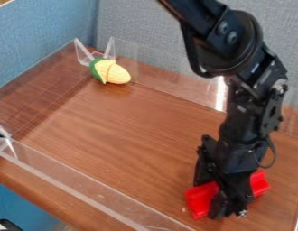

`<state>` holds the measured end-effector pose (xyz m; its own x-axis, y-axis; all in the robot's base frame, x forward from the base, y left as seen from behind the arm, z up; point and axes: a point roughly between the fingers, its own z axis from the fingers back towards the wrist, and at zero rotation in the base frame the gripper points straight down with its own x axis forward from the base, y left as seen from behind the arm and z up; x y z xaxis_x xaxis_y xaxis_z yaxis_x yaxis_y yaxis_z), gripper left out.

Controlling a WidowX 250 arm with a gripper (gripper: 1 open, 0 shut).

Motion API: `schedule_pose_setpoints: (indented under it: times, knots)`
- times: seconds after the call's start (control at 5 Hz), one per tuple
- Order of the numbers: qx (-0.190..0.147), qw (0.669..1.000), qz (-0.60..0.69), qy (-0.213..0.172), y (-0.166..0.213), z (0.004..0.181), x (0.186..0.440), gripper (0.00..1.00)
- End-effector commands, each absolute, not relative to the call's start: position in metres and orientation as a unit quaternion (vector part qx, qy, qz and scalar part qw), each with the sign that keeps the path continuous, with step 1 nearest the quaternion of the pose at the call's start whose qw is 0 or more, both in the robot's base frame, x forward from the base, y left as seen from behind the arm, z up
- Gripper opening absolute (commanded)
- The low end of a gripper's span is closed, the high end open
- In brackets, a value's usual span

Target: Put the red object to the left side of the table

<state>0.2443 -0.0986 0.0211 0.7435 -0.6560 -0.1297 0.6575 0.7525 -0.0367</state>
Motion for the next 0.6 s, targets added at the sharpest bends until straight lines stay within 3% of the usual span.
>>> schedule_pose_setpoints:
  times: [0.0,0.4]
  knots:
    - [0.006,0.936,-0.35,0.037,-0.097,0.032,0.254,0.0]
    - [0.011,0.937,-0.347,0.029,-0.092,0.043,0.253,0.0]
